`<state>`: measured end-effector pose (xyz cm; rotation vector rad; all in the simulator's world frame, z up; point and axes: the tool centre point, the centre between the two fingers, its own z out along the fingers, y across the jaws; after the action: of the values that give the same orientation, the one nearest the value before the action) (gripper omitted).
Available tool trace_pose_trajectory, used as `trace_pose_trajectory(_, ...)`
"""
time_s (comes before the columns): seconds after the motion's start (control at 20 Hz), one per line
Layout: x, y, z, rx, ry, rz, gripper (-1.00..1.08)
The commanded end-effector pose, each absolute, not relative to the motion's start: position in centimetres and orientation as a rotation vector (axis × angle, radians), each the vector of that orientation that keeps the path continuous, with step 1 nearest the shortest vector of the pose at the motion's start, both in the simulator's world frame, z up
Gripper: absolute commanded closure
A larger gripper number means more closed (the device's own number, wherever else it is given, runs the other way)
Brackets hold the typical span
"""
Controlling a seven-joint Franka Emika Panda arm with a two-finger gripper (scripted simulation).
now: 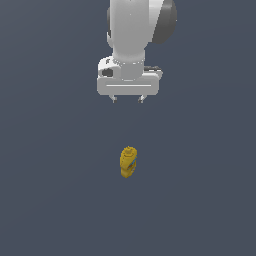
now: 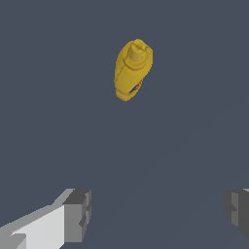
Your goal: Pick up the object and move it to a goal position.
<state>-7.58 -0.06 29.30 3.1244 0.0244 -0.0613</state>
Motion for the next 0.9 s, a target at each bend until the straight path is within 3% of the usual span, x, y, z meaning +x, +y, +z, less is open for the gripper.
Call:
trace_pose_trajectory(0.0, -7.6, -0.1, 29.3, 3.124, 0.024, -0.061, -0.92)
trace_pose_trajectory(0.85, -6.9, 0.9, 29.6, 3.121, -0.02, -0.074, -0.92)
